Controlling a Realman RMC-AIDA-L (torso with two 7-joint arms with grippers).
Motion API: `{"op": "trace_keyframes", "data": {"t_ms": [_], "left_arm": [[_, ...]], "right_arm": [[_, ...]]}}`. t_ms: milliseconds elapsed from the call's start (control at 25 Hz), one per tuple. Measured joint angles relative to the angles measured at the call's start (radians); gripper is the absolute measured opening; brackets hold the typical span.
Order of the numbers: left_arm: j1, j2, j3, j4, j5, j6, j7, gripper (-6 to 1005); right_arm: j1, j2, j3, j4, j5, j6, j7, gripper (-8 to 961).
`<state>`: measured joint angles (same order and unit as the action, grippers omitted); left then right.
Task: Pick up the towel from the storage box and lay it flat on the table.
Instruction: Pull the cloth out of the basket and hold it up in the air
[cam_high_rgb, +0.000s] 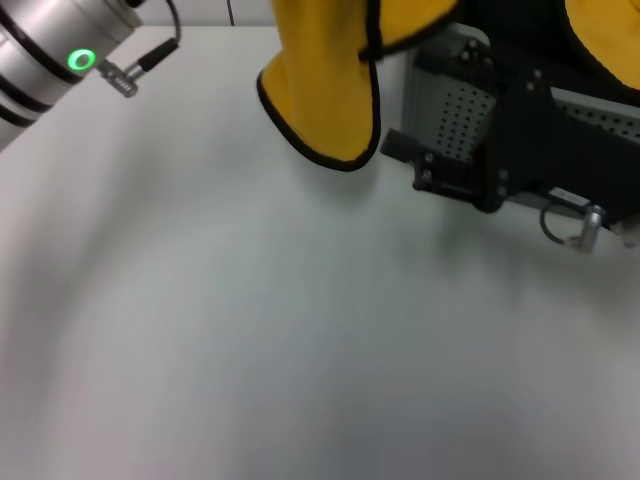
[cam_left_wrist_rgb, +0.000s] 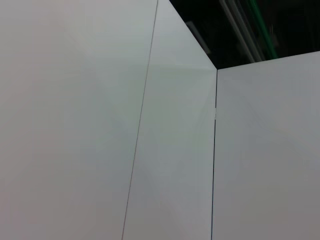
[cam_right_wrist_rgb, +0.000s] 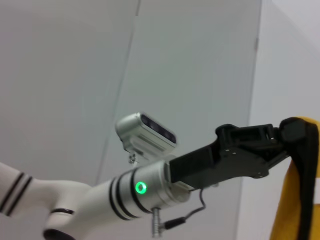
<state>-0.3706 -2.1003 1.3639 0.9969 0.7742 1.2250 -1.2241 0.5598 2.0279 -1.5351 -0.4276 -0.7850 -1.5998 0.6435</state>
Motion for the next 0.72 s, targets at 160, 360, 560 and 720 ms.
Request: {"op": "trace_keyframes", "data": {"t_ms": [160, 360, 560, 720], "left_arm": [[-0.014, -0.001, 0.008, -0.017, 0.002, 0.0, 0.013, 12], [-0.035, -0.001, 0.033, -0.017, 0.0, 0.0, 0.017, 12], [-0.044, -0.001, 0.054, -0.018, -0.001, -0.032, 0.027, 12], [-0.045, 0.0, 0.056, -0.018, -0.001, -0.063, 0.03, 12]], "right_arm": [[-0.011, 0.0, -0.035, -0.006, 0.065, 0.079, -0.01, 768], [-0.019, 0.0, -0.039, 0.002, 0.074, 0.106, -0.058, 769], [-0.045, 0.0, -0.129, -0.012, 0.162, 0.107, -0.228, 768], [-0.07, 0.0, -0.185, -0.031, 0.238, 0.108, -0.345, 768]]}}
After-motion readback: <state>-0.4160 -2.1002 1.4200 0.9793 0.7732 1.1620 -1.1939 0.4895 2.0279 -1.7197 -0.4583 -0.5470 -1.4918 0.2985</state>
